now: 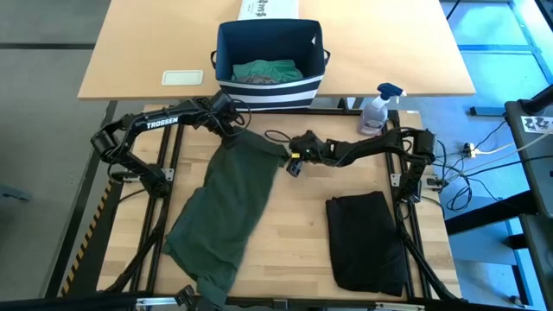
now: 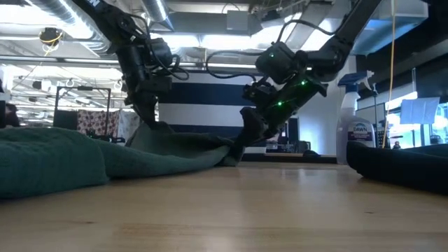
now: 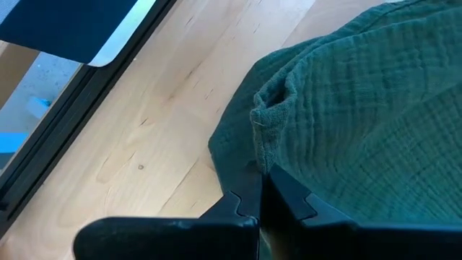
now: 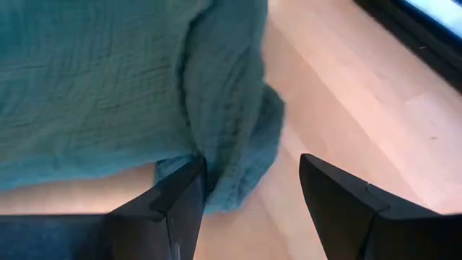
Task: Fold Laundry from Bin
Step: Fold the green polo shirt
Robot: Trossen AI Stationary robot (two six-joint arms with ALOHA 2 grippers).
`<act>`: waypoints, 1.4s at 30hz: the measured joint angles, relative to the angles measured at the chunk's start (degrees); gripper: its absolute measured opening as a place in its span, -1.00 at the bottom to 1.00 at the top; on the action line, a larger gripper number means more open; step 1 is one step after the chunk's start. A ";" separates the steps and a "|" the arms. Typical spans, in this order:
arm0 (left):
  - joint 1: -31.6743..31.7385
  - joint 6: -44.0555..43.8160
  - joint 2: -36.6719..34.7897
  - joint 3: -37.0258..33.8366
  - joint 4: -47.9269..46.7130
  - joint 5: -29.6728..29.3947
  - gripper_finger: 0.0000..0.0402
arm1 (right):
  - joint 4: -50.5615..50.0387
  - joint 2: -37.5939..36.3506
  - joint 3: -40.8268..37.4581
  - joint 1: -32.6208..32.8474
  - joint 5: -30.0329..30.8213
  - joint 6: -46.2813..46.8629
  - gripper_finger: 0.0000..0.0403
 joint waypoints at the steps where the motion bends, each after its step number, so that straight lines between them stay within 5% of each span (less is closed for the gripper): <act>1: 0.00 0.01 0.00 0.00 0.00 0.00 -1.00 | 0.33 0.37 0.00 0.04 -0.44 -0.03 0.09; 6: 0.00 0.02 0.00 0.00 0.00 0.01 -1.00 | 2.33 3.90 -0.02 0.13 -3.49 0.27 0.09; 17: 0.00 0.39 0.00 0.00 -0.15 1.47 -1.00 | 7.30 5.39 -0.02 0.04 0.50 0.26 0.05; 27: 0.00 0.48 0.00 -0.01 -0.55 1.52 -1.00 | 7.16 5.39 -0.02 -0.40 -1.97 -0.15 -0.51; 31: 0.00 0.48 0.00 -0.02 -1.09 1.42 -1.00 | 7.26 5.39 -0.02 -1.23 -8.27 -1.54 -0.93; 38: 0.00 0.48 0.00 -0.02 -2.66 0.87 -1.00 | 5.46 5.29 2.13 -1.87 -19.87 -4.68 -0.97; 42: -0.01 0.48 0.00 -0.02 -3.17 -0.09 -1.00 | -0.27 2.96 4.11 -1.93 -21.49 -7.42 -0.97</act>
